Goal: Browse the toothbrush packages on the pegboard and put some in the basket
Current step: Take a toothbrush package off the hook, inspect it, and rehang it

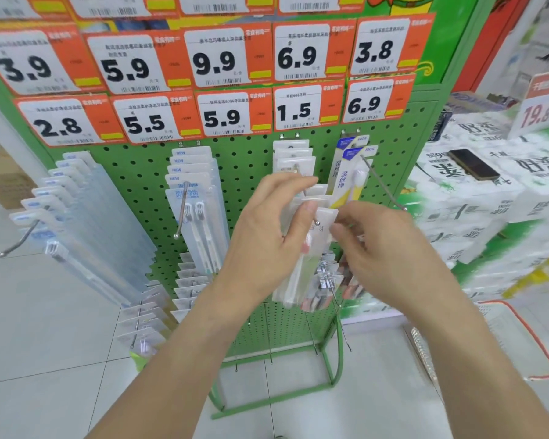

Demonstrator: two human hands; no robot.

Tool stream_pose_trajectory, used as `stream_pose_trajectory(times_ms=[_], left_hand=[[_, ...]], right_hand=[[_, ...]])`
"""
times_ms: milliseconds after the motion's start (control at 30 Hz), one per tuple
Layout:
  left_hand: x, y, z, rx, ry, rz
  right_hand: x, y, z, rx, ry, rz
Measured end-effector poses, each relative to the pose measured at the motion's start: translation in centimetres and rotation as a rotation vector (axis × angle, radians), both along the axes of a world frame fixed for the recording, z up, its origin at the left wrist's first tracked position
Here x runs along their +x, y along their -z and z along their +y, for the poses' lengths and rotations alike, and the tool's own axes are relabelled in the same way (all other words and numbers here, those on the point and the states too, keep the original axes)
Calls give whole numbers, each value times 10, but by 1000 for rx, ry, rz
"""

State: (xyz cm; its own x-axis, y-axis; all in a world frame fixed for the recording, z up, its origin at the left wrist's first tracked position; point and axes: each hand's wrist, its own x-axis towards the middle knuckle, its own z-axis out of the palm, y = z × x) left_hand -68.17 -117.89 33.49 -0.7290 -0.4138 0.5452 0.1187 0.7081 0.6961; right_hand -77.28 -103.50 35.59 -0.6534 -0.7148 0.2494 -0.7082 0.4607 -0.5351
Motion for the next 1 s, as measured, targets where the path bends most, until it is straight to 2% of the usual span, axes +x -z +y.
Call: stream_pose_trajectory(times_ms=[167,267,367,500,800,1000], left_hand=[[-3,5,-6,-22,-45,-14],[-3,4,-3,23,-27,-60],[-4,1,0,89,-7,-105],[-4,-2,-2,73,6,-128],[-8,-4,-8,99,-9,-170],[-9,-3,-8,134,-14,-157]], right_hand=[[-28,-57,-15,-95,-4,143],[-56,-70,-41,43,-92,149],[-73,-71,-64,131,-190,143],[-82,-62,-85,241,-272,215],[-85,-56,-87,203,-259,223],[-79,-61,-69,160,-211,338]])
